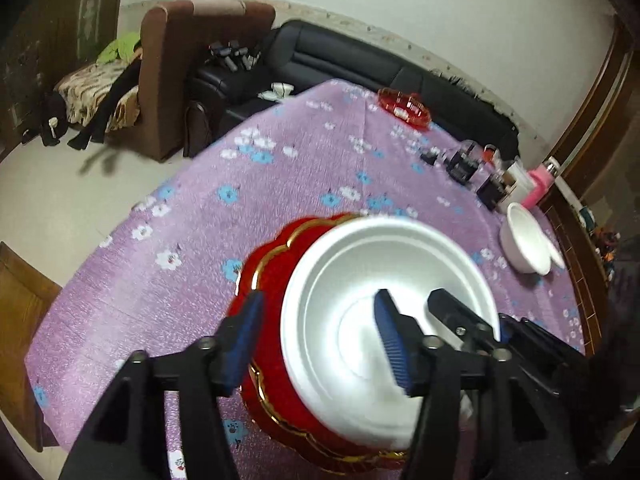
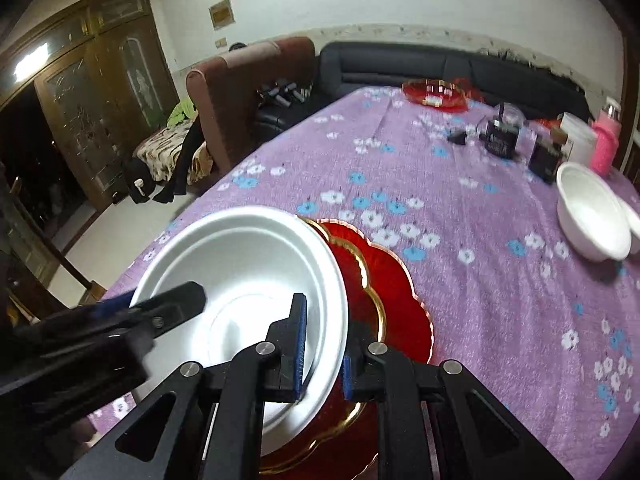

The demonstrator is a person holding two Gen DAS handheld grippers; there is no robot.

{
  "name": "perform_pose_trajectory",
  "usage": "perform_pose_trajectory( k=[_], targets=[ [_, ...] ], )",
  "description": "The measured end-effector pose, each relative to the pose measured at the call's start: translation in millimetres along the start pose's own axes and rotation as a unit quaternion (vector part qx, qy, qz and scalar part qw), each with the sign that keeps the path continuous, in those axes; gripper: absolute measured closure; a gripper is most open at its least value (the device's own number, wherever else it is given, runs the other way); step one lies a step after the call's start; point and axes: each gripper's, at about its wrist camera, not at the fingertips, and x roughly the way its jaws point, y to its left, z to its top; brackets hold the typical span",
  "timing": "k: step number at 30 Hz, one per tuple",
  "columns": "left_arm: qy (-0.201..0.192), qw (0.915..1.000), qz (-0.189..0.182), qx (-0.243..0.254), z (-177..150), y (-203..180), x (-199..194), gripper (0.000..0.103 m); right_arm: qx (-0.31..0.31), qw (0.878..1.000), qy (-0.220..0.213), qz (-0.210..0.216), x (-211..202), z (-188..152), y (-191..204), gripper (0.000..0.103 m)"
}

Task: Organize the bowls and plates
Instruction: 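Lower the bowl onto the red plate stack and open the left tool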

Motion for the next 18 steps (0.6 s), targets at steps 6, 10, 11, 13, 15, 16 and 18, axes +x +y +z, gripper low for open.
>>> perform_pose_trajectory(
  k=[6, 10, 11, 13, 15, 16, 18],
  targets=[
    [-0.024, 0.9997, -0.006, -0.001, -1.0, -0.9, -22.3, 0.03, -0.003, 0.999, -0.036, -0.005, -16.2, 2.1, 3.5, 0.049],
    [-0.04, 0.9992, -0.005, -0.005, -5.5, -2.4, -36.8, 0.027, -0.002, 0.998, -0.056, -0.006, -31.7, 1.3, 2.3, 0.045],
    [-0.049, 0.9988, 0.0, 0.001, -7.4, -5.9, -42.4, 0.027, 0.003, 0.998, -0.061, -0.005, -36.4, 0.7, 0.4, 0.045],
    [-0.061, 0.998, 0.01, 0.012, -10.2, -11.5, -48.9, 0.027, 0.019, 0.997, -0.07, 0.003, -46.7, -1.3, -5.8, 0.043],
    [-0.077, 0.9962, 0.023, 0.032, -15.8, -22.4, -57.5, 0.026, 0.033, 0.997, -0.076, 0.006, -54.8, -3.7, -12.1, 0.042],
    [-0.084, 0.9952, 0.03, 0.041, -18.4, -27.1, -61.3, 0.026, 0.042, 0.996, -0.08, 0.007, -60.9, -6.6, -17.8, 0.042],
    [-0.098, 0.9918, 0.05, 0.064, -24.3, -40.4, -67.8, 0.021, 0.053, 0.995, -0.083, 0.006, -68.4, -12.1, -24.2, 0.041]
  ],
)
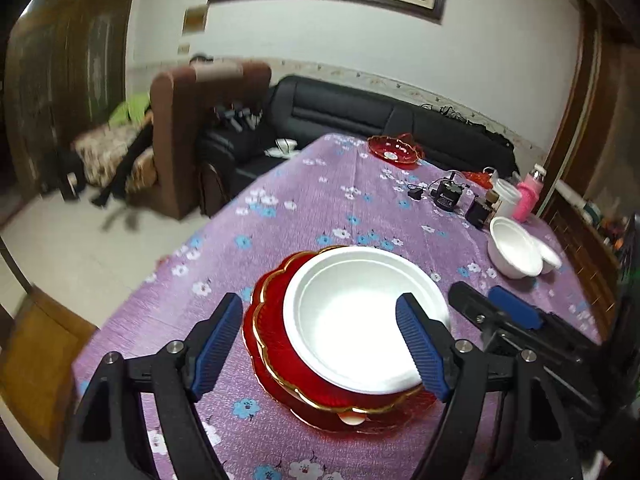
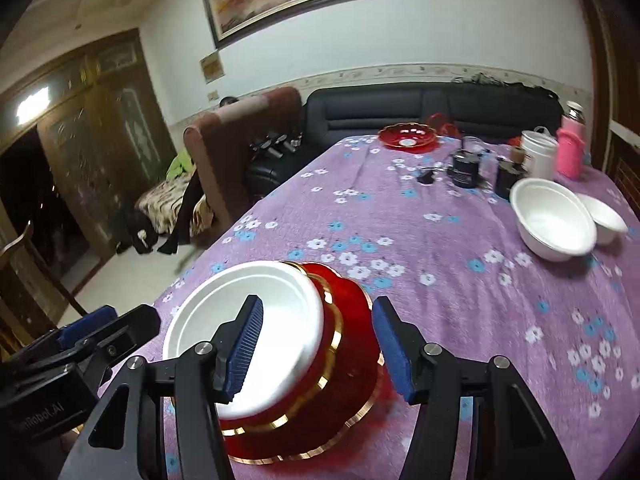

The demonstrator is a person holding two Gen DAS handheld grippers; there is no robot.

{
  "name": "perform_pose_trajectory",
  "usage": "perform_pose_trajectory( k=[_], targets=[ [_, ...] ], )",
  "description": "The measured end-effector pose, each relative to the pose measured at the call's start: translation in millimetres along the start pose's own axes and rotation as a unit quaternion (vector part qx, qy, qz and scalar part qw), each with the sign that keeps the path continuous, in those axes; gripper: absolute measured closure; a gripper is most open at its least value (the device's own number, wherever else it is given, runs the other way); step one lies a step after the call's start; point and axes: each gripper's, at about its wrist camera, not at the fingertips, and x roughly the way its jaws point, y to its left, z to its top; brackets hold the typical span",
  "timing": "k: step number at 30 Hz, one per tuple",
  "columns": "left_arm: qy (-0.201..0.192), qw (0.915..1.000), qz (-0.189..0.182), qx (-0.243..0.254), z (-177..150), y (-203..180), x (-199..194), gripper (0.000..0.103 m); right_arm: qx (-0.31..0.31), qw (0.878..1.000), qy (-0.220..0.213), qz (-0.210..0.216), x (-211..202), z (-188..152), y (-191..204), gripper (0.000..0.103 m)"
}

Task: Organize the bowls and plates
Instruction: 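Lower the bowl onto the red plate stack and open the left tool, then move the left tool to a second white paper bowl and grasp its rim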

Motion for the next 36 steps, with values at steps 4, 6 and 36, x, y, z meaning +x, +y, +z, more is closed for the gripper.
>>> perform_pose_trajectory(
  k=[4, 6, 36],
  targets=[
    [-0.025, 0.9982, 0.032, 0.044, -6.6, -23.3, -13.9, 0.018, 0.019, 1.0, -0.002, -0.008, -17.0, -12.8, -19.4, 0.04],
    [-0.032, 0.9966, 0.041, 0.065, -9.1, -36.2, -17.8, 0.018, 0.026, 1.0, -0.001, -0.013, -23.0, -18.0, -27.6, 0.039],
    [-0.011, 0.981, 0.04, 0.19, -34.9, -143.4, -15.6, 0.018, 0.147, 0.988, -0.02, -0.043, -77.9, -63.1, -148.0, 0.037]
  ],
)
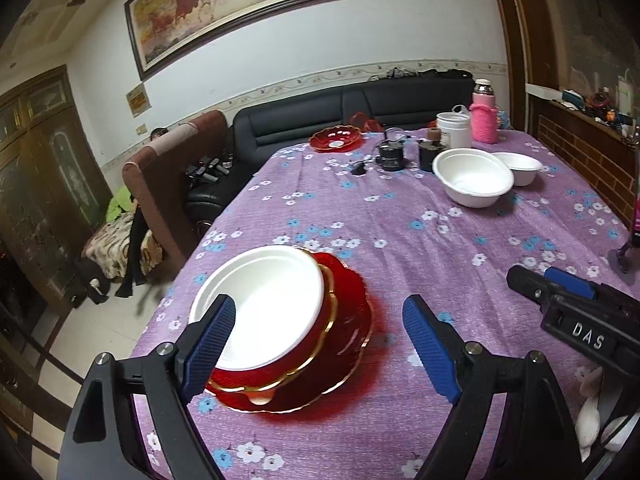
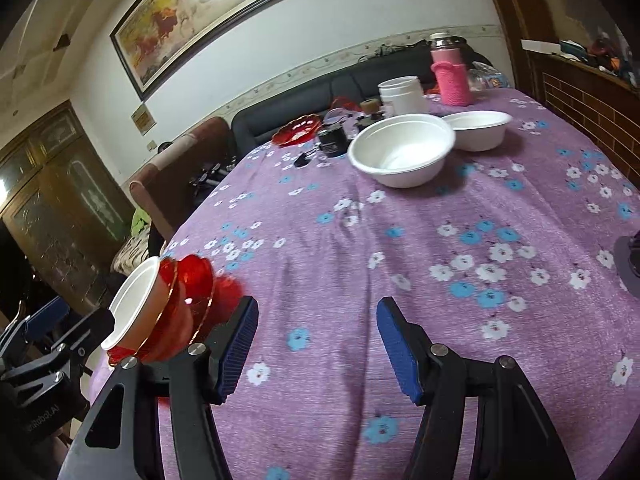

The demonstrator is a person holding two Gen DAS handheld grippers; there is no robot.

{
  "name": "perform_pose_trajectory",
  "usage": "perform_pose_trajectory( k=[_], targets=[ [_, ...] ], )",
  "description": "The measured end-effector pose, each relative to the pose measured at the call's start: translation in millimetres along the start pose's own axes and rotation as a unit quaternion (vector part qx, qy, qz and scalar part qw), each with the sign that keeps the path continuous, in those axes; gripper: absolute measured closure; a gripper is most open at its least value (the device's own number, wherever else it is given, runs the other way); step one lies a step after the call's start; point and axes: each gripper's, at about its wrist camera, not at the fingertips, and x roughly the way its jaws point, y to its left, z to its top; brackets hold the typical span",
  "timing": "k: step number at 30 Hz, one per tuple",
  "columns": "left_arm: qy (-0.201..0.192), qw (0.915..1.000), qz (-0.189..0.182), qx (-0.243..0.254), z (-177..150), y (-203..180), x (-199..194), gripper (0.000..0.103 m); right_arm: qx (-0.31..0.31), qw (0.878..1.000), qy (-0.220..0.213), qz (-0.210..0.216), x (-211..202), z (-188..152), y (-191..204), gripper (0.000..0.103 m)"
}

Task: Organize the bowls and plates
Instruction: 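Move the left tool to a second white paper bowl and grasp its rim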

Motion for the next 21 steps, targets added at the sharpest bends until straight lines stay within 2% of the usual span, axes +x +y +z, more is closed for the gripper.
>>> perform_pose_trajectory(
  k=[1, 6, 11, 16, 21],
  targets=[
    [0.001, 1.0, -0.009, -0.003, 1.1, 0.7, -1.4, 0.018, 0.001, 1.0, -0.003, -0.002, -2.7, 1.7, -2.1, 0.037],
    [0.002, 0.994, -0.103, -0.037, 24.6, 24.4, -21.4, 0.018, 0.002, 0.999, -0.037, -0.024, -34.5, 25.7, -14.6, 0.037],
    [-0.018, 0.9866, -0.157, -0.041, 75.7, 49.6, -49.6, 0.018, -0.022, 0.992, -0.105, -0.063, -99.0, 84.7, -19.1, 0.037],
    [-0.034, 0.984, -0.17, -0.04, 134.7, 66.2, -70.5, 0.018, -0.048, 0.979, -0.177, -0.093, -169.1, 163.1, -10.1, 0.034],
    [-0.026, 0.984, -0.171, -0.041, 208.1, 68.9, -66.0, 0.018, -0.06, 0.966, -0.212, -0.134, -198.5, 232.7, 1.8, 0.031]
  ],
)
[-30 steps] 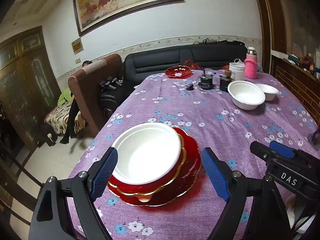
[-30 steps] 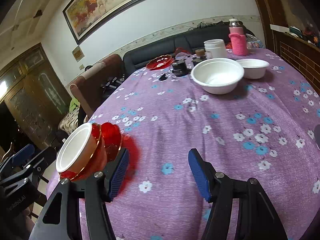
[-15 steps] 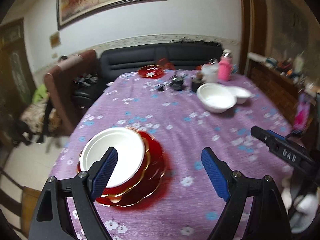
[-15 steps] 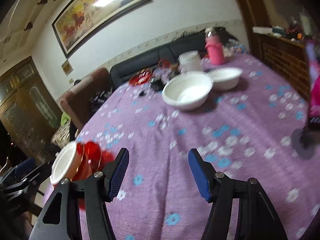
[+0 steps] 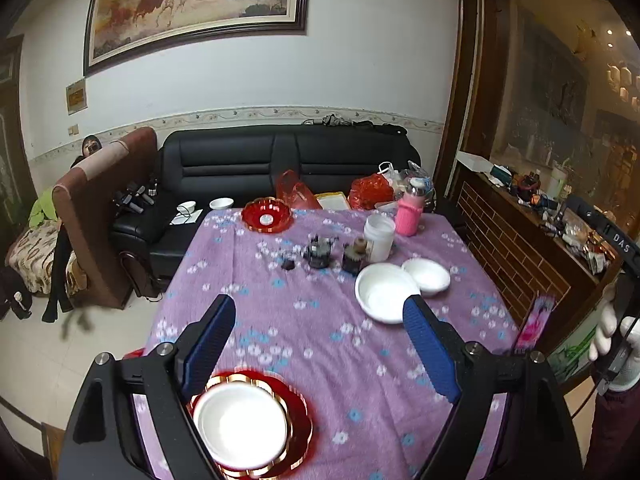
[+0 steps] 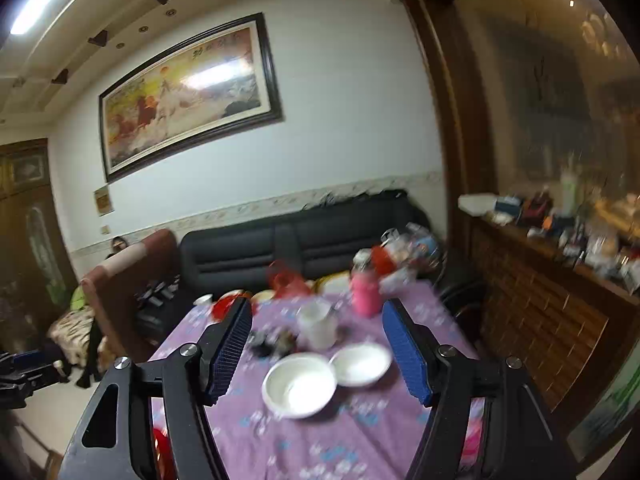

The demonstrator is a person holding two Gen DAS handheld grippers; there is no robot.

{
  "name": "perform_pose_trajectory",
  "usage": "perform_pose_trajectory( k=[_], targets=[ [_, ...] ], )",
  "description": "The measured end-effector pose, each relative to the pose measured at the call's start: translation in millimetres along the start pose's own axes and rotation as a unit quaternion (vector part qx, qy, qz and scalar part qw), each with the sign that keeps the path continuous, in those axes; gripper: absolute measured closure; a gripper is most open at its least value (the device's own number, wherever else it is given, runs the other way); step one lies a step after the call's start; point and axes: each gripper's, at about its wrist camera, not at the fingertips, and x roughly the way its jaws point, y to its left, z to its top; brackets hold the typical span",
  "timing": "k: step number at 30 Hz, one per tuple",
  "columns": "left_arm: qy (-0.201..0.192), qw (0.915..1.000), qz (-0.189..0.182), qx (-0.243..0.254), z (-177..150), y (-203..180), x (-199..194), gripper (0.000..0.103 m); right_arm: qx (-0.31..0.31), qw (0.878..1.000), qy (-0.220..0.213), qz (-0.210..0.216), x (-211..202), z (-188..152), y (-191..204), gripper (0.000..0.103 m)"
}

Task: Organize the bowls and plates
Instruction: 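Move the left tool to a second white paper bowl and grasp its rim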

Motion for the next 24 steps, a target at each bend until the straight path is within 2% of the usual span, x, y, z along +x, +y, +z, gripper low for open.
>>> perform_pose_trajectory(
  k=[3, 5, 7, 10, 13, 17, 21, 24],
  targets=[
    [-0.015, 0.9994, 0.03, -0.003, 42.2, 3.6, 5.6, 0.018, 0.003, 1.0, 0.002, -0.018, 13.9, 37.0, -1.4, 0.031],
    [-0.031, 0.9973, 0.067, 0.005, 68.4, 5.1, 11.7, 0.018, 0.006, 0.999, 0.009, -0.032, 28.8, 54.6, -3.4, 0.031],
    [-0.042, 0.994, 0.1, 0.013, 88.0, 4.3, 22.1, 0.017, 0.008, 0.999, 0.023, -0.043, 46.9, 64.1, -6.2, 0.031],
    [-0.039, 0.9925, 0.115, 0.016, 104.9, 5.5, 48.5, 0.013, 0.025, 0.998, 0.047, -0.042, 79.1, 59.0, -13.4, 0.031],
    [-0.01, 0.9954, 0.095, 0.0, 104.5, 9.3, 87.4, 0.012, 0.056, 0.995, 0.08, -0.025, 115.6, 36.7, -24.8, 0.031],
    [0.066, 0.996, 0.051, -0.033, 78.0, 8.0, 174.8, 0.012, 0.079, 0.989, 0.128, 0.003, 168.3, -22.7, -36.3, 0.031],
    [0.132, 0.989, 0.009, -0.065, 40.8, -2.8, 257.0, 0.013, 0.105, 0.978, 0.177, 0.019, 212.6, -89.4, -45.5, 0.031],
    [0.179, 0.9802, -0.018, -0.081, 12.9, -18.9, 309.2, 0.013, 0.119, 0.971, 0.208, 0.022, 243.3, -132.1, -46.5, 0.032]
  ],
)
